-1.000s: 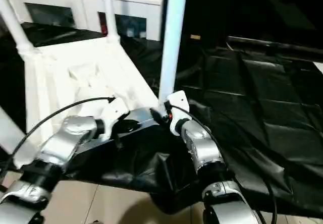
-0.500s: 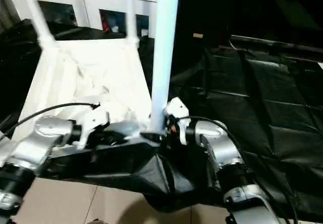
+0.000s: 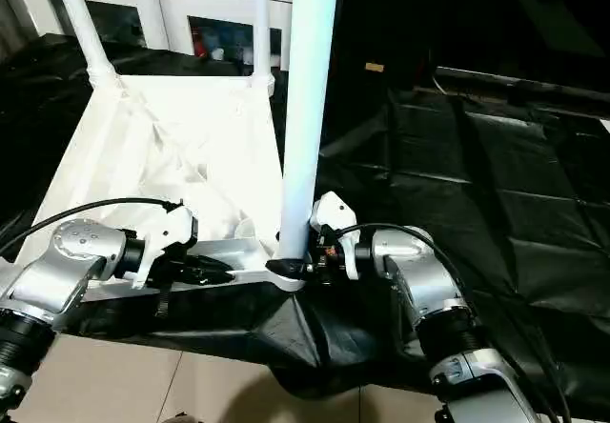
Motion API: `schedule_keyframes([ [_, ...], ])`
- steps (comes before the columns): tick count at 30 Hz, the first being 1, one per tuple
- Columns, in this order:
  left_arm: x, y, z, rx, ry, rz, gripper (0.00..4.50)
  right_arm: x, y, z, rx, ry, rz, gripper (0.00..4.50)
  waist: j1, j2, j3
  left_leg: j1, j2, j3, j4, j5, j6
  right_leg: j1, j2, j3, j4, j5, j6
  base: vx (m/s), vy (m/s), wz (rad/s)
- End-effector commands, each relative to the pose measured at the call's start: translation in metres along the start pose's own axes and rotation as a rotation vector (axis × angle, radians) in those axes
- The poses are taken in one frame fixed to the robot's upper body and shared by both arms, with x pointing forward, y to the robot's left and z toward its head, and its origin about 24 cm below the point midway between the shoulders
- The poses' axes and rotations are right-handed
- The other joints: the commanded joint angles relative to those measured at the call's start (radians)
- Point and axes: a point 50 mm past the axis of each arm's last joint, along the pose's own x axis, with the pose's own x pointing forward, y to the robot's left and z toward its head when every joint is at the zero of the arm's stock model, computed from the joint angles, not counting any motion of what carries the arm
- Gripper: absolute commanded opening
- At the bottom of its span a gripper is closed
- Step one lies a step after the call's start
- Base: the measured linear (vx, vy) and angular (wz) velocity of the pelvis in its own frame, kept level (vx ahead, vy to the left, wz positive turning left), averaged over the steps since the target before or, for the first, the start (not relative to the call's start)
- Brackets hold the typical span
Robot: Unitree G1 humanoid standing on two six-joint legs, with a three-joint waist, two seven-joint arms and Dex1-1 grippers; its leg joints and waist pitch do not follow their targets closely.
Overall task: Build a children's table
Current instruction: Rotate leg to tighten
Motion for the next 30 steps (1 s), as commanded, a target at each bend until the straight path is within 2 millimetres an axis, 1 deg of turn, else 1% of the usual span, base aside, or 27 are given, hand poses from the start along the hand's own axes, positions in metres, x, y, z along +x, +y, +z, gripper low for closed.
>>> schedule_keyframes([
  [1, 0.006, -0.004, 0.006, 0.022, -0.032, -0.038, 0.00, 0.002, 0.004, -0.003, 0.011, 0.015, 0.036, 2.14, 0.002, 0.000, -0.060, 0.006, 0.022, 0.003, -0.058, -0.163, 0.038, 0.051, -0.067, 0.038, -0.058, -0.119, -0.219, 0.000, 0.000, 0.00],
  [5, 0.006, -0.004, 0.005, 0.021, -0.031, -0.040, 0.00, 0.003, 0.004, -0.004, 0.009, 0.019, 0.040, 2.05, 0.002, 0.000, -0.060, 0.007, 0.022, 0.003, -0.057, -0.166, 0.037, 0.050, -0.067, 0.038, -0.059, -0.122, -0.219, 0.000, 0.000, 0.00],
  [6, 0.006, -0.005, 0.005, 0.020, -0.030, -0.039, 0.00, 0.003, 0.005, -0.004, 0.010, 0.019, 0.041, 1.98, 0.002, 0.002, -0.060, 0.007, 0.022, 0.003, -0.057, -0.166, 0.037, 0.050, -0.067, 0.038, -0.059, -0.121, -0.220, 0.000, 0.000, 0.00],
  [7, 0.006, -0.005, 0.005, 0.019, -0.030, -0.039, 0.00, 0.004, 0.005, -0.005, 0.010, 0.018, 0.041, 1.97, 0.001, 0.001, -0.060, 0.006, 0.022, 0.003, -0.057, -0.164, 0.036, 0.050, -0.066, 0.038, -0.058, -0.115, -0.220, 0.000, 0.000, 0.00],
  [10, 0.009, -0.002, 0.004, 0.003, -0.026, 0.012, 0.00, 0.006, 0.006, -0.006, 0.021, 0.012, 0.029, 1.97, 0.002, 0.000, -0.060, 0.006, 0.021, 0.003, -0.057, -0.165, 0.037, 0.050, -0.067, 0.038, -0.058, -0.112, -0.222, 0.000, 0.000, 0.00],
  [11, 0.012, 0.002, 0.005, -0.006, -0.031, 0.057, 0.00, 0.009, 0.006, -0.007, 0.029, 0.004, 0.005, 1.97, -0.001, 0.000, -0.060, 0.006, 0.022, 0.004, -0.057, -0.166, 0.036, 0.050, -0.067, 0.039, -0.058, -0.113, -0.223, 0.000, 0.000, 0.00],
  [12, 0.014, 0.004, 0.006, -0.013, -0.036, 0.091, 0.00, 0.010, 0.005, -0.007, 0.036, -0.002, -0.014, 1.96, 0.001, 0.000, -0.059, 0.007, 0.021, 0.003, -0.058, -0.176, 0.030, 0.049, -0.067, 0.038, -0.061, -0.135, -0.218, 0.000, 0.000, 0.00],
  [13, 0.019, 0.008, 0.007, -0.027, -0.039, 0.146, 0.00, 0.015, 0.005, -0.008, 0.048, -0.010, -0.056, 1.96, 0.000, -0.002, -0.057, 0.008, 0.021, 0.002, -0.059, -0.190, 0.027, 0.048, -0.068, 0.039, -0.065, -0.166, -0.210, 0.000, 0.000, 0.00],
  [14, 0.019, 0.008, 0.007, -0.027, -0.039, 0.146, 0.00, 0.015, 0.005, -0.008, 0.048, -0.010, -0.056, 1.96, -0.001, -0.001, -0.054, 0.011, 0.022, 0.003, -0.060, -0.209, 0.019, 0.044, -0.069, 0.040, -0.070, -0.204, -0.204, 0.000, 0.000, 0.00],
  [15, 0.030, 0.014, 0.011, -0.048, -0.045, 0.237, 0.00, 0.027, 0.003, -0.012, 0.074, -0.013, -0.152, 1.96, -0.003, -0.002, -0.051, 0.011, 0.021, 0.002, -0.063, -0.226, 0.006, 0.043, -0.069, 0.040, -0.075, -0.252, -0.191, 0.000, 0.000, 0.00],
  [16, 0.035, 0.016, 0.013, -0.058, -0.049, 0.274, 0.00, 0.032, 0.003, -0.013, 0.084, -0.014, -0.183, 1.96, -0.002, -0.003, -0.051, 0.013, 0.019, 0.001, -0.063, -0.237, 0.000, 0.043, -0.070, 0.039, -0.078, -0.286, -0.181, 0.000, 0.000, 0.00],
  [17, 0.035, 0.016, 0.014, -0.060, -0.049, 0.279, 0.00, 0.032, 0.003, -0.013, 0.085, -0.015, -0.187, 1.96, -0.002, -0.003, -0.052, 0.013, 0.019, -0.001, -0.064, -0.243, -0.004, 0.045, -0.073, 0.039, -0.080, -0.314, -0.171, 0.000, 0.000, 0.00],
  [18, 0.044, 0.020, 0.018, -0.082, -0.062, 0.334, 0.00, 0.041, 0.004, -0.015, 0.110, -0.017, -0.230, 1.94, -0.004, -0.006, -0.052, 0.012, 0.019, -0.002, -0.064, -0.248, -0.009, 0.044, -0.073, 0.039, -0.083, -0.345, -0.155, 0.000, 0.000, 0.00],
  [19, 0.051, 0.022, 0.022, -0.096, -0.071, 0.374, 0.00, 0.049, 0.005, -0.016, 0.133, -0.027, -0.266, 1.93, -0.005, -0.006, -0.049, 0.015, 0.019, -0.003, -0.065, -0.266, -0.009, 0.038, -0.073, 0.039, -0.089, -0.380, -0.143, 0.000, 0.000, 0.00],
  [20, 0.057, 0.023, 0.025, -0.111, -0.081, 0.400, 0.00, 0.055, 0.007, -0.016, 0.151, -0.036, -0.288, 1.93, -0.005, -0.006, -0.048, 0.017, 0.017, -0.003, -0.065, -0.284, -0.010, 0.036, -0.073, 0.039, -0.094, -0.425, -0.129, 0.000, 0.000, 0.00],
  [22, 0.070, 0.024, 0.033, -0.125, -0.095, 0.438, 0.00, 0.068, 0.008, -0.014, 0.180, -0.046, -0.355, 1.93, -0.005, -0.006, -0.049, 0.018, 0.017, -0.004, -0.064, -0.284, -0.012, 0.033, -0.075, 0.040, -0.098, -0.452, -0.115, 0.000, 0.000, 0.00],
  [23, 0.075, 0.024, 0.036, -0.127, -0.099, 0.446, 0.00, 0.073, 0.008, -0.014, 0.194, -0.042, -0.390, 1.93, -0.005, -0.002, -0.049, 0.018, 0.017, -0.004, -0.065, -0.285, -0.012, 0.032, -0.074, 0.040, -0.099, -0.456, -0.112, 0.000, 0.000, 0.00],
  [24, 0.077, 0.024, 0.037, -0.127, -0.100, 0.451, 0.00, 0.076, 0.008, -0.014, 0.203, -0.037, -0.414, 1.93, -0.006, -0.005, -0.049, 0.017, 0.016, -0.005, -0.065, -0.286, -0.008, 0.032, -0.073, 0.039, -0.100, -0.462, -0.105, 0.000, 0.000, 0.00],
  [25, 0.080, 0.024, 0.039, -0.121, -0.099, 0.450, 0.00, 0.080, 0.008, -0.013, 0.203, -0.036, -0.428, 1.93, -0.006, -0.002, -0.050, 0.013, 0.015, -0.007, -0.066, -0.285, -0.006, 0.034, -0.074, 0.038, -0.101, -0.469, -0.098, 0.000, 0.000, 0.00],
  [26, 0.084, 0.024, 0.041, -0.105, -0.091, 0.455, 0.00, 0.084, 0.008, -0.011, 0.188, -0.028, -0.436, 1.93, -0.008, -0.002, -0.050, 0.012, 0.015, -0.007, -0.067, -0.287, -0.005, 0.032, -0.073, 0.037, -0.103, -0.475, -0.093, 0.000, 0.000, 0.00],
  [27, 0.089, 0.023, 0.044, -0.081, -0.084, 0.455, 0.00, 0.087, 0.007, -0.007, 0.182, -0.041, -0.454, 1.93, -0.006, -0.001, -0.052, 0.016, 0.014, -0.006, -0.065, -0.297, -0.002, 0.030, -0.073, 0.037, -0.105, -0.482, -0.082, 0.000, 0.000, 0.00],
  [28, 0.089, 0.023, 0.044, -0.081, -0.084, 0.455, 0.00, 0.087, 0.007, -0.007, 0.182, -0.041, -0.454, 2.28, -0.006, -0.001, -0.054, 0.016, 0.014, -0.006, -0.064, -0.296, 0.000, 0.029, -0.074, 0.039, -0.105, -0.475, -0.082, 0.000, 0.000, 0.00],
  [29, 0.090, 0.023, 0.045, -0.079, -0.083, 0.457, 0.00, 0.087, 0.007, -0.006, 0.191, -0.051, -0.464, 2.49, -0.004, 0.000, -0.054, 0.016, 0.016, -0.006, -0.065, -0.294, 0.001, 0.029, -0.074, 0.038, -0.104, -0.465, -0.083, 0.000, 0.000, 0.00],
  [30, 0.090, 0.024, 0.045, -0.073, -0.087, 0.454, 0.00, 0.086, 0.005, -0.006, 0.228, -0.074, -0.473, 2.49, -0.007, 0.008, -0.053, 0.013, 0.016, -0.007, -0.067, -0.303, 0.000, 0.029, -0.072, 0.038, -0.104, -0.448, -0.089, 0.000, 0.000, 0.00],
])
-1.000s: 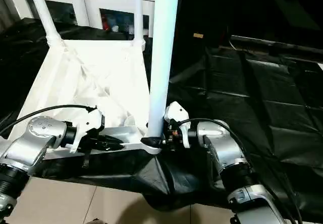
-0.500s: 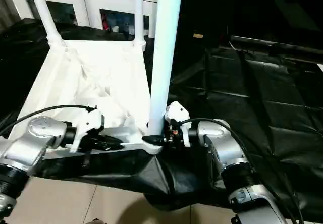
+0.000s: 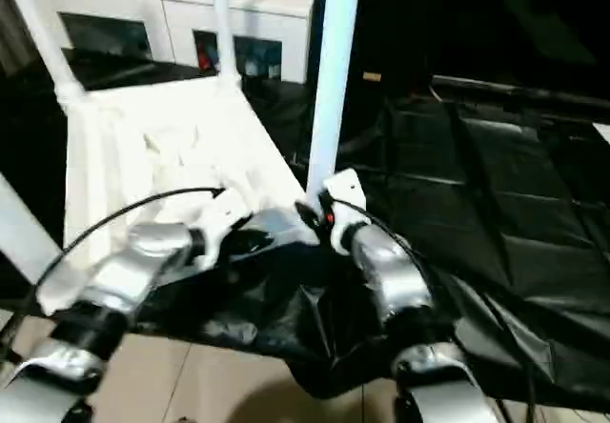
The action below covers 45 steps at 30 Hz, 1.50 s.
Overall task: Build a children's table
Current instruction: Rotate leg to tighten
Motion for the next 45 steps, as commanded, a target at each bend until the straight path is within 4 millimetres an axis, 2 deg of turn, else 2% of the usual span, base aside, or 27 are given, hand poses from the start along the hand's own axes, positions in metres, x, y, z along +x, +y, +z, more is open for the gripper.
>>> schedule_keyframes([
  [1, 0.019, -0.006, 0.020, 0.008, -0.062, 0.081, 0.00, 0.020, 0.068, -0.009, 0.033, 0.038, 0.272, 2.65, -0.003, -0.004, -0.044, 0.006, 0.018, -0.007, -0.071, -0.301, 0.000, 0.025, -0.070, 0.036, -0.101, -0.433, -0.095, 0.000, 0.000, 0.00],
  [2, 0.018, -0.006, 0.020, 0.009, -0.061, 0.080, 0.00, 0.020, 0.067, -0.009, 0.038, 0.037, 0.274, 2.65, -0.003, 0.000, -0.044, 0.005, 0.019, -0.008, -0.072, -0.299, 0.000, 0.025, -0.069, 0.036, -0.099, -0.422, -0.098, 0.000, 0.000, 0.00],
  [3, 0.016, -0.005, 0.018, 0.028, -0.068, 0.062, 0.00, 0.017, 0.064, -0.009, 0.047, 0.029, 0.284, 2.94, -0.003, 0.000, -0.044, 0.004, 0.019, -0.007, -0.073, -0.302, 0.000, 0.026, -0.069, 0.036, -0.098, -0.398, -0.108, 0.000, 0.000, 0.00],
  [5, 0.014, -0.004, 0.017, 0.032, -0.067, 0.054, 0.00, 0.016, 0.062, -0.009, 0.048, 0.026, 0.290, 2.94, -0.003, 0.002, -0.044, 0.004, 0.018, -0.007, -0.073, -0.303, 0.000, 0.027, -0.069, 0.037, -0.097, -0.392, -0.110, 0.000, 0.000, 0.00],
  [6, 0.011, -0.003, 0.015, 0.038, -0.069, 0.043, 0.00, 0.014, 0.059, -0.008, 0.047, 0.024, 0.298, 3.08, -0.004, -0.001, -0.044, 0.003, 0.018, -0.006, -0.072, -0.305, 0.002, 0.027, -0.069, 0.037, -0.098, -0.392, -0.111, 0.000, 0.000, 0.00],
  [11, 0.001, 0.001, 0.010, 0.063, -0.070, -0.011, 0.00, 0.005, 0.040, -0.003, -0.044, 0.014, 0.328, 3.54, -0.002, -0.001, -0.047, -0.001, 0.020, -0.006, -0.072, -0.283, 0.009, 0.031, -0.070, 0.037, -0.096, -0.368, -0.113, 0.000, 0.000, 0.00],
  [15, -0.009, -0.004, 0.008, 0.104, -0.107, -0.129, 0.00, -0.005, 0.023, 0.002, -0.120, 0.004, 0.373, 3.54, -0.001, -0.001, -0.051, -0.006, 0.020, -0.002, -0.067, -0.218, 0.024, 0.037, -0.068, 0.037, -0.080, -0.233, -0.154, 0.000, 0.000, 0.00],
  [16, -0.012, -0.005, 0.008, 0.113, -0.112, -0.161, 0.00, -0.007, 0.020, 0.004, -0.126, -0.001, 0.388, 3.54, -0.002, -0.006, -0.052, -0.005, 0.021, 0.000, -0.065, -0.210, 0.030, 0.038, -0.069, 0.037, -0.079, -0.219, -0.164, 0.000, 0.000, 0.00],
  [21, -0.027, -0.008, -0.001, 0.142, -0.090, -0.272, 0.00, -0.019, 0.008, 0.007, -0.167, 0.016, 0.483, 3.54, 0.001, 0.001, -0.053, -0.002, 0.024, 0.002, -0.062, -0.181, 0.044, 0.038, -0.066, 0.038, -0.069, -0.141, -0.198, 0.000, 0.000, 0.00],
  [22, -0.031, -0.006, -0.002, 0.150, -0.087, -0.288, 0.00, -0.023, 0.005, 0.008, -0.174, 0.026, 0.520, 3.54, -0.002, 0.001, -0.052, -0.007, 0.023, 0.001, -0.063, -0.176, 0.047, 0.042, -0.064, 0.036, -0.066, -0.123, -0.203, 0.000, 0.000, 0.00],
  [26, -0.044, -0.003, -0.009, 0.154, -0.068, -0.338, 0.00, -0.034, 0.000, 0.006, -0.194, 0.063, 0.624, 3.54, 0.002, 0.003, -0.053, -0.004, 0.026, 0.003, -0.061, -0.172, 0.056, 0.043, -0.063, 0.035, -0.062, -0.092, -0.215, 0.000, 0.000, 0.00],
  [27, -0.052, -0.002, -0.012, 0.153, -0.059, -0.369, 0.00, -0.041, -0.003, 0.005, -0.202, 0.087, 0.677, 3.54, 0.006, -0.001, -0.053, -0.002, 0.027, 0.005, -0.060, -0.171, 0.060, 0.042, -0.064, 0.034, -0.060, -0.100, -0.219, 0.000, 0.000, 0.00],
  [29, -0.057, -0.001, -0.013, 0.148, -0.056, -0.378, 0.00, -0.045, -0.004, 0.003, -0.218, 0.109, 0.711, 3.54, 0.006, -0.001, -0.051, -0.003, 0.028, 0.006, -0.060, -0.171, 0.060, 0.041, -0.064, 0.034, -0.061, -0.105, -0.221, 0.000, 0.000, 0.00],
  [30, -0.060, 0.000, -0.013, 0.149, -0.055, -0.384, 0.00, -0.046, -0.005, 0.002, -0.221, 0.117, 0.718, 3.54, 0.008, -0.008, -0.049, -0.004, 0.028, 0.007, -0.060, -0.173, 0.057, 0.041, -0.064, 0.034, -0.061, -0.121, -0.220, 0.000, 0.000, 0.00],
  [32, -0.061, 0.000, -0.013, 0.149, -0.055, -0.391, 0.00, -0.046, -0.006, 0.002, -0.221, 0.121, 0.721, 3.54, 0.008, -0.006, -0.049, -0.002, 0.028, 0.007, -0.061, -0.181, 0.051, 0.039, -0.066, 0.035, -0.063, -0.141, -0.217, 0.000, 0.000, 0.00],
  [34, -0.063, 0.000, -0.013, 0.144, -0.055, -0.401, 0.00, -0.046, -0.007, 0.003, -0.219, 0.122, 0.725, 3.22, 0.007, -0.009, -0.047, -0.001, 0.028, 0.006, -0.062, -0.189, 0.042, 0.039, -0.066, 0.035, -0.064, -0.158, -0.213, 0.000, 0.000, 0.00],
  [42, -0.069, 0.001, -0.015, 0.134, -0.039, -0.430, 0.00, -0.045, -0.005, 0.006, -0.226, 0.123, 0.754, 2.74, 0.006, -0.011, -0.050, -0.002, 0.026, 0.007, -0.058, -0.149, 0.049, 0.042, -0.064, 0.035, -0.056, -0.087, -0.230, 0.000, 0.000, 0.00],
  [45, -0.069, 0.001, -0.016, 0.132, -0.034, -0.435, 0.00, -0.045, -0.004, 0.006, -0.223, 0.119, 0.759, 2.64, 0.006, -0.012, -0.049, -0.002, 0.026, 0.007, -0.058, -0.157, 0.046, 0.042, -0.064, 0.035, -0.057, -0.102, -0.229, 0.000, 0.000, 0.00],
])
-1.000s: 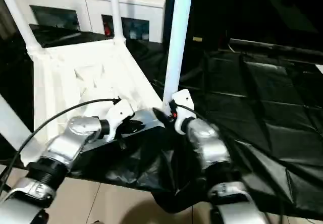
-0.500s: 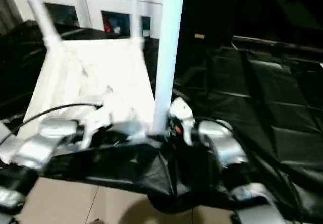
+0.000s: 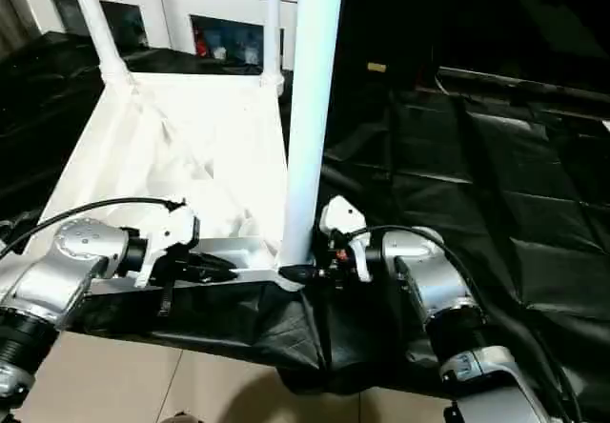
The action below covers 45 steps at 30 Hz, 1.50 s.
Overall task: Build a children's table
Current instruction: Rotate leg to tighten
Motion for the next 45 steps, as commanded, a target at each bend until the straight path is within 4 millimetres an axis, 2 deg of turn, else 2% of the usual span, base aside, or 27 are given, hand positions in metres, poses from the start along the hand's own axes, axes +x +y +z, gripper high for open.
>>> schedule_keyframes([
  [1, 0.005, -0.005, 0.006, 0.013, -0.040, -0.065, 0.00, -0.001, -0.001, 0.004, -0.010, -0.005, 0.010, 2.64, 0.002, 0.003, -0.060, 0.007, 0.023, 0.004, -0.057, -0.158, 0.044, 0.051, -0.067, 0.037, -0.057, -0.105, -0.224, 0.000, 0.000, 0.00],
  [8, 0.005, -0.005, 0.005, 0.015, -0.032, -0.060, 0.00, 0.000, 0.001, 0.001, -0.004, -0.009, 0.008, 2.61, 0.002, 0.006, -0.062, 0.008, 0.022, 0.005, -0.055, -0.148, 0.044, 0.053, -0.064, 0.036, -0.053, -0.063, -0.236, 0.000, 0.000, 0.00],
  [11, 0.011, 0.000, 0.004, 0.011, -0.012, 0.005, 0.00, 0.005, -0.002, -0.001, 0.019, -0.029, -0.075, 2.61, 0.001, 0.007, -0.062, 0.009, 0.022, 0.004, -0.055, -0.154, 0.039, 0.052, -0.064, 0.036, -0.054, -0.066, -0.237, 0.000, 0.000, 0.00],
  [13, 0.019, 0.007, 0.005, -0.007, -0.006, 0.093, 0.00, 0.011, -0.009, -0.002, 0.050, -0.051, -0.197, 2.61, -0.003, 0.006, -0.059, 0.009, 0.020, 0.003, -0.057, -0.184, 0.026, 0.051, -0.066, 0.038, -0.061, -0.122, -0.228, 0.000, 0.000, 0.00],
  [14, 0.019, 0.007, 0.005, -0.007, -0.006, 0.093, 0.00, 0.011, -0.009, -0.002, 0.050, -0.051, -0.197, 2.61, -0.005, 0.007, -0.056, 0.010, 0.020, 0.003, -0.060, -0.198, 0.020, 0.048, -0.067, 0.039, -0.064, -0.152, -0.222, 0.000, 0.000, 0.00],
  [15, 0.029, 0.012, 0.010, -0.021, -0.016, 0.154, 0.00, 0.019, -0.013, -0.003, 0.086, -0.067, -0.294, 2.61, -0.008, 0.006, -0.057, 0.012, 0.020, 0.000, -0.061, -0.222, 0.001, 0.048, -0.070, 0.040, -0.070, -0.218, -0.203, 0.000, 0.000, 0.00],
  [16, 0.029, 0.012, 0.010, -0.021, -0.016, 0.154, 0.00, 0.019, -0.013, -0.003, 0.086, -0.067, -0.294, 2.60, -0.009, 0.007, -0.054, 0.013, 0.020, -0.001, -0.063, -0.232, -0.005, 0.046, -0.070, 0.039, -0.073, -0.242, -0.197, 0.000, 0.000, 0.00],
  [18, 0.041, 0.016, 0.016, -0.033, -0.028, 0.206, 0.00, 0.029, -0.014, -0.002, 0.121, -0.086, -0.370, 2.60, -0.010, 0.005, -0.056, 0.012, 0.020, -0.004, -0.064, -0.242, -0.012, 0.048, -0.071, 0.039, -0.076, -0.278, -0.177, 0.000, 0.000, 0.00],
  [19, 0.045, 0.017, 0.018, -0.038, -0.035, 0.219, 0.00, 0.032, -0.014, -0.001, 0.128, -0.093, -0.391, 2.60, -0.010, 0.005, -0.054, 0.013, 0.019, -0.002, -0.064, -0.243, -0.012, 0.045, -0.070, 0.041, -0.078, -0.284, -0.173, 0.000, 0.000, 0.00],
  [21, 0.063, 0.020, 0.029, -0.060, -0.063, 0.284, 0.00, 0.048, -0.015, 0.002, 0.183, -0.127, -0.508, 2.59, -0.010, 0.008, -0.053, 0.017, 0.018, -0.003, -0.064, -0.255, -0.021, 0.041, -0.071, 0.042, -0.083, -0.316, -0.162, 0.000, 0.000, 0.00],
  [24, 0.083, 0.024, 0.043, -0.076, -0.094, 0.354, 0.00, 0.067, -0.013, 0.009, 0.219, -0.151, -0.598, 2.59, -0.009, 0.007, -0.057, 0.012, 0.016, -0.003, -0.063, -0.229, -0.019, 0.044, -0.069, 0.042, -0.079, -0.276, -0.160, 0.000, 0.000, 0.00],
  [26, 0.085, 0.023, 0.045, -0.066, -0.093, 0.350, 0.00, 0.068, -0.012, 0.009, 0.216, -0.155, -0.595, 2.59, -0.007, 0.008, -0.061, 0.010, 0.016, -0.001, -0.060, -0.197, -0.008, 0.048, -0.068, 0.042, -0.073, -0.210, -0.168, 0.000, 0.000, 0.00],
  [27, 0.085, 0.023, 0.045, -0.066, -0.093, 0.350, 0.00, 0.068, -0.012, 0.009, 0.216, -0.155, -0.595, 2.94, -0.006, 0.007, -0.061, 0.008, 0.015, -0.001, -0.059, -0.189, -0.002, 0.049, -0.068, 0.042, -0.072, -0.194, -0.170, 0.000, 0.000, 0.00],
  [28, 0.088, 0.020, 0.045, -0.042, -0.079, 0.323, 0.00, 0.071, -0.009, 0.010, 0.244, -0.179, -0.574, 3.15, -0.005, 0.013, -0.062, 0.007, 0.014, -0.001, -0.059, -0.180, 0.007, 0.050, -0.067, 0.042, -0.070, -0.165, -0.175, 0.000, 0.000, 0.00],
  [30, 0.089, 0.019, 0.044, -0.036, -0.076, 0.311, 0.00, 0.072, -0.008, 0.010, 0.249, -0.189, -0.562, 3.31, -0.006, 0.013, -0.063, 0.006, 0.014, 0.000, -0.058, -0.170, 0.014, 0.052, -0.066, 0.041, -0.066, -0.131, -0.185, 0.000, 0.000, 0.00],
  [31, 0.088, 0.019, 0.043, -0.035, -0.074, 0.308, 0.00, 0.072, -0.007, 0.011, 0.249, -0.194, -0.557, 3.31, -0.007, 0.017, -0.061, 0.007, 0.015, -0.001, -0.059, -0.179, 0.015, 0.051, -0.066, 0.040, -0.068, -0.129, -0.189, 0.000, 0.000, 0.00],
  [33, 0.086, 0.019, 0.040, -0.035, -0.067, 0.317, 0.00, 0.068, -0.008, 0.011, 0.217, -0.193, -0.570, 3.73, -0.007, 0.019, -0.060, 0.009, 0.015, -0.001, -0.060, -0.204, 0.010, 0.051, -0.066, 0.041, -0.072, -0.155, -0.190, 0.000, 0.000, 0.00],
  [36, 0.083, 0.020, 0.038, -0.026, -0.059, 0.326, 0.00, 0.056, -0.011, 0.010, 0.172, -0.177, -0.580, 3.78, -0.006, 0.016, -0.059, 0.010, 0.016, -0.001, -0.061, -0.216, 0.008, 0.050, -0.066, 0.041, -0.075, -0.178, -0.182, 0.000, 0.000, 0.00],
  [37, 0.082, 0.021, 0.036, -0.014, -0.052, 0.333, 0.00, 0.040, -0.014, 0.006, 0.140, -0.156, -0.559, 3.78, -0.004, 0.012, -0.060, 0.011, 0.017, -0.001, -0.061, -0.214, 0.010, 0.051, -0.067, 0.040, -0.075, -0.180, -0.180, 0.000, 0.000, 0.00],
  [38, 0.081, 0.021, 0.036, -0.006, -0.053, 0.336, 0.00, 0.030, -0.015, 0.004, 0.128, -0.151, -0.540, 3.78, 0.002, 0.013, -0.061, 0.014, 0.019, 0.001, -0.059, -0.209, 0.022, 0.051, -0.065, 0.040, -0.074, -0.160, -0.180, 0.000, 0.000, 0.00],
  [40, 0.081, 0.021, 0.035, -0.010, -0.055, 0.343, 0.00, 0.011, -0.016, 0.002, 0.115, -0.149, -0.499, 3.78, 0.004, 0.010, -0.060, 0.004, 0.017, 0.001, -0.058, -0.188, 0.037, 0.056, -0.067, 0.040, -0.070, -0.133, -0.180, 0.000, 0.000, 0.00],
  [41, 0.081, 0.021, 0.035, -0.010, -0.055, 0.343, 0.00, 0.011, -0.016, 0.002, 0.115, -0.149, -0.499, 3.78, 0.006, 0.009, -0.059, 0.005, 0.017, 0.000, -0.058, -0.186, 0.041, 0.057, -0.067, 0.040, -0.071, -0.134, -0.176, 0.000, 0.000, 0.00],
  [43, 0.080, 0.021, 0.034, -0.020, -0.057, 0.347, 0.00, -0.006, -0.015, 0.001, 0.095, -0.144, -0.466, 3.78, 0.008, 0.006, -0.059, 0.007, 0.016, 0.002, -0.055, -0.186, 0.050, 0.055, -0.067, 0.040, -0.074, -0.155, -0.179, 0.000, 0.000, 0.00],
  [44, 0.080, 0.021, 0.034, -0.020, -0.057, 0.347, 0.00, -0.006, -0.015, 0.001, 0.095, -0.144, -0.466, 3.78, 0.010, 0.005, -0.059, 0.005, 0.016, 0.002, -0.055, -0.183, 0.051, 0.057, -0.068, 0.040, -0.074, -0.159, -0.178, 0.000, 0.000, 0.00],
  [45, 0.079, 0.022, 0.033, -0.020, -0.060, 0.370, 0.00, -0.022, -0.013, 0.000, 0.090, -0.138, -0.431, 3.78, 0.011, 0.006, -0.060, 0.005, 0.016, 0.001, -0.055, -0.181, 0.055, 0.057, -0.068, 0.040, -0.075, -0.165, -0.175, 0.000, 0.000, 0.00],
])
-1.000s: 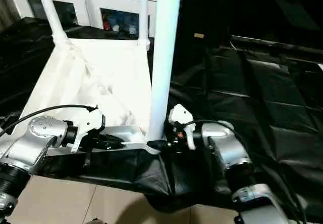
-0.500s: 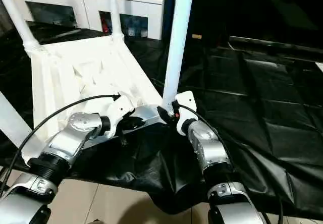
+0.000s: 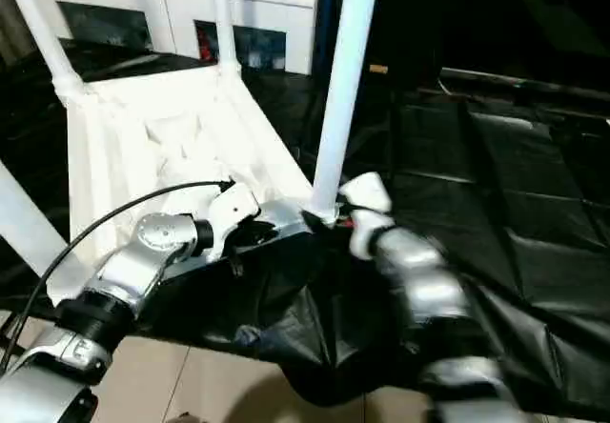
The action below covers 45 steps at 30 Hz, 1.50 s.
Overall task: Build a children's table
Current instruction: Rotate leg to tighten, then rotate table base
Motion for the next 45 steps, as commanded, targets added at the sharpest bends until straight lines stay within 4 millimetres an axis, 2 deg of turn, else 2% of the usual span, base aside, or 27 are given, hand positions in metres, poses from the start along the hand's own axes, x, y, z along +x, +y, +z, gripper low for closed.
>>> schedule_keyframes([
  [1, 0.006, -0.005, 0.003, -0.016, -0.046, 0.025, 0.00, -0.007, 0.006, 0.005, -0.005, -0.015, 0.119, 3.78, 0.000, -0.010, -0.057, 0.000, 0.018, 0.002, -0.056, -0.182, 0.060, 0.054, -0.065, 0.038, -0.077, -0.171, -0.172, 0.000, 0.000, 0.00],
  [2, 0.006, -0.005, 0.004, -0.026, -0.059, 0.030, 0.28, -0.012, 0.005, 0.006, -0.002, -0.012, 0.143, 3.79, 0.001, -0.010, -0.058, 0.000, 0.018, 0.001, -0.056, -0.183, 0.065, 0.055, -0.065, 0.037, -0.076, -0.169, -0.174, 0.000, 0.000, 0.00],
  [5, 0.001, -0.013, 0.012, -0.075, -0.145, -0.011, 0.28, -0.017, 0.014, 0.007, -0.004, -0.007, 0.246, 3.79, 0.001, -0.010, -0.060, -0.003, 0.020, -0.001, -0.055, -0.175, 0.071, 0.054, -0.069, 0.035, -0.074, -0.165, -0.187, 0.000, 0.000, 0.00],
  [6, -0.001, -0.016, 0.013, -0.074, -0.157, -0.024, 0.51, -0.016, 0.015, 0.007, -0.004, -0.009, 0.250, 3.80, 0.001, -0.009, -0.063, -0.004, 0.023, -0.003, -0.054, -0.169, 0.068, 0.057, -0.072, 0.035, -0.069, -0.150, -0.196, 0.000, 0.000, 0.00],
  [8, -0.004, -0.018, 0.014, -0.081, -0.176, -0.021, 0.67, -0.014, 0.017, 0.009, 0.000, -0.016, 0.248, 3.80, -0.003, -0.008, -0.063, -0.001, 0.023, 0.001, -0.052, -0.148, 0.073, 0.049, -0.065, 0.034, -0.066, -0.093, -0.222, 0.000, 0.000, 0.00],
  [11, -0.019, -0.030, 0.008, -0.127, -0.196, -0.020, 0.82, -0.004, 0.015, 0.013, 0.020, -0.049, 0.184, 3.80, -0.006, -0.016, -0.061, -0.005, 0.025, 0.001, -0.053, -0.140, 0.077, 0.050, -0.066, 0.034, -0.063, -0.075, -0.235, 0.000, 0.000, 0.00],
  [12, -0.024, -0.033, 0.005, -0.135, -0.195, -0.019, 0.98, -0.001, 0.014, 0.014, 0.030, -0.059, 0.164, 3.80, -0.006, -0.013, -0.061, -0.004, 0.028, 0.000, -0.054, -0.145, 0.071, 0.050, -0.070, 0.034, -0.060, -0.083, -0.238, 0.000, 0.000, 0.00],
  [14, -0.030, -0.039, 0.001, -0.152, -0.200, -0.020, 1.14, 0.001, 0.014, 0.016, 0.042, -0.071, 0.156, 3.80, -0.014, -0.015, -0.057, -0.004, 0.028, 0.000, -0.057, -0.166, 0.061, 0.047, -0.068, 0.033, -0.064, -0.136, -0.228, 0.000, 0.000, 0.00],
  [15, -0.037, -0.044, -0.002, -0.166, -0.206, -0.021, 1.15, 0.002, 0.013, 0.018, 0.052, -0.082, 0.157, 3.80, -0.015, -0.011, -0.054, -0.001, 0.026, 0.003, -0.057, -0.186, 0.056, 0.043, -0.064, 0.035, -0.073, -0.181, -0.210, 0.000, 0.000, 0.00],
  [16, -0.045, -0.052, -0.005, -0.185, -0.221, -0.026, 1.18, 0.003, 0.014, 0.020, 0.063, -0.095, 0.161, 3.80, -0.016, -0.016, -0.056, 0.002, 0.031, 0.000, -0.058, -0.196, 0.048, 0.044, -0.069, 0.035, -0.067, -0.188, -0.211, 0.000, 0.000, 0.00],
  [17, -0.055, -0.060, -0.008, -0.208, -0.233, -0.030, 1.29, 0.006, 0.014, 0.022, 0.074, -0.106, 0.165, 3.80, -0.019, -0.029, -0.051, -0.007, 0.031, -0.001, -0.063, -0.197, 0.051, 0.047, -0.069, 0.034, -0.072, -0.204, -0.203, 0.000, 0.000, 0.00],
  [18, -0.060, -0.064, -0.008, -0.221, -0.239, -0.032, 1.43, 0.008, 0.014, 0.024, 0.079, -0.110, 0.168, 3.80, -0.018, -0.019, -0.049, -0.006, 0.031, -0.002, -0.066, -0.210, 0.045, 0.042, -0.066, 0.033, -0.074, -0.241, -0.191, 0.000, 0.000, 0.00],
  [19, -0.071, -0.071, -0.011, -0.244, -0.243, -0.039, 1.53, 0.012, 0.013, 0.025, 0.084, -0.116, 0.153, 3.80, -0.018, -0.025, -0.045, 0.002, 0.030, 0.003, -0.061, -0.211, 0.046, 0.033, -0.063, 0.037, -0.077, -0.233, -0.189, 0.000, 0.000, 0.00],
  [20, -0.073, -0.073, -0.011, -0.247, -0.242, -0.040, 1.57, 0.012, 0.012, 0.025, 0.085, -0.117, 0.149, 3.80, -0.021, -0.021, -0.042, -0.003, 0.031, 0.001, -0.067, -0.213, 0.043, 0.034, -0.061, 0.036, -0.074, -0.223, -0.197, 0.000, 0.000, 0.00],
  [21, -0.080, -0.077, -0.013, -0.257, -0.241, -0.042, 1.57, 0.015, 0.011, 0.026, 0.089, -0.121, 0.135, 3.80, -0.023, -0.029, -0.037, -0.004, 0.029, 0.002, -0.067, -0.224, 0.040, 0.031, -0.059, 0.034, -0.076, -0.241, -0.191, 0.000, 0.000, 0.00],
  [23, -0.094, -0.085, -0.017, -0.277, -0.233, -0.041, 1.89, 0.022, 0.006, 0.028, 0.093, -0.129, 0.085, 3.80, -0.020, -0.024, -0.035, 0.003, 0.030, 0.001, -0.068, -0.263, 0.028, 0.027, -0.062, 0.037, -0.080, -0.294, -0.177, 0.000, 0.000, 0.00],
  [24, -0.102, -0.087, -0.020, -0.286, -0.223, -0.035, 1.97, 0.026, 0.002, 0.030, 0.094, -0.132, 0.053, 3.80, -0.026, -0.029, -0.028, -0.001, 0.029, -0.002, -0.073, -0.280, 0.015, 0.025, -0.062, 0.036, -0.081, -0.319, -0.174, 0.000, 0.000, 0.00],
  [29, -0.129, -0.095, -0.030, -0.308, -0.175, -0.045, 2.21, 0.035, -0.008, 0.034, 0.096, -0.134, -0.058, 3.80, -0.026, -0.032, -0.024, 0.007, 0.026, 0.002, -0.071, -0.287, 0.004, 0.017, -0.054, 0.039, -0.081, -0.306, -0.152, 0.000, 0.000, 0.00],
  [31, -0.154, -0.102, -0.039, -0.318, -0.110, -0.071, 2.41, 0.038, -0.021, 0.034, 0.105, -0.096, -0.211, 3.80, -0.030, -0.029, -0.023, 0.000, 0.023, -0.001, -0.075, -0.278, -0.002, 0.022, -0.051, 0.037, -0.075, -0.287, -0.149, 0.000, 0.000, 0.00],
  [32, -0.154, -0.102, -0.039, -0.318, -0.110, -0.071, 2.43, 0.038, -0.021, 0.034, 0.105, -0.096, -0.211, 3.80, -0.030, -0.027, -0.025, 0.002, 0.023, -0.001, -0.073, -0.276, -0.008, 0.021, -0.053, 0.038, -0.073, -0.281, -0.153, 0.000, 0.000, 0.00],
  [33, -0.171, -0.107, -0.044, -0.341, -0.058, -0.095, 2.53, 0.039, -0.032, 0.033, 0.112, -0.065, -0.334, 3.80, -0.030, -0.026, -0.023, 0.008, 0.023, 0.003, -0.071, -0.280, -0.008, 0.016, -0.047, 0.039, -0.074, -0.263, -0.147, 0.000, 0.000, 0.00],
  [35, -0.189, -0.112, -0.050, -0.371, -0.004, -0.115, 2.67, 0.036, -0.041, 0.034, 0.127, -0.065, -0.434, 3.80, -0.032, -0.024, -0.025, 0.005, 0.020, 0.002, -0.071, -0.279, -0.019, 0.017, -0.048, 0.038, -0.067, -0.255, -0.156, 0.000, 0.000, 0.00],
  [36, -0.195, -0.113, -0.052, -0.378, 0.010, -0.116, 2.83, 0.035, -0.044, 0.035, 0.132, -0.067, -0.464, 3.80, -0.028, -0.027, -0.024, 0.014, 0.021, 0.009, -0.068, -0.287, -0.014, 0.010, -0.041, 0.040, -0.070, -0.232, -0.147, 0.000, 0.000, 0.00],
  [37, -0.195, -0.113, -0.052, -0.378, 0.010, -0.116, 2.83, 0.035, -0.044, 0.035, 0.132, -0.067, -0.464, 3.80, -0.026, -0.025, -0.023, 0.015, 0.021, 0.010, -0.067, -0.286, -0.012, 0.009, -0.040, 0.041, -0.068, -0.219, -0.146, 0.000, 0.000, 0.00],
  [41, -0.224, -0.093, -0.059, -0.333, 0.037, 0.038, 3.21, 0.027, -0.056, 0.033, 0.133, -0.071, -0.566, 3.80, -0.026, -0.026, -0.027, 0.003, 0.018, 0.008, -0.068, -0.270, -0.013, 0.020, -0.044, 0.041, -0.064, -0.187, -0.146, 0.000, 0.000, 0.00],
  [43, -0.230, -0.078, -0.052, -0.264, -0.012, 0.120, 3.29, 0.027, -0.055, 0.032, 0.125, -0.076, -0.548, 3.80, -0.029, -0.038, -0.031, 0.001, 0.016, 0.010, -0.064, -0.269, -0.004, 0.027, -0.044, 0.041, -0.065, -0.192, -0.136, 0.000, 0.000, 0.00],
  [45, -0.227, -0.063, -0.037, -0.212, -0.100, 0.164, 3.56, 0.028, -0.053, 0.030, 0.108, -0.074, -0.514, 3.80, -0.028, -0.034, -0.034, 0.003, 0.017, 0.009, -0.063, -0.253, -0.001, 0.026, -0.046, 0.042, -0.060, -0.180, -0.142, 0.000, 0.000, 0.00],
])
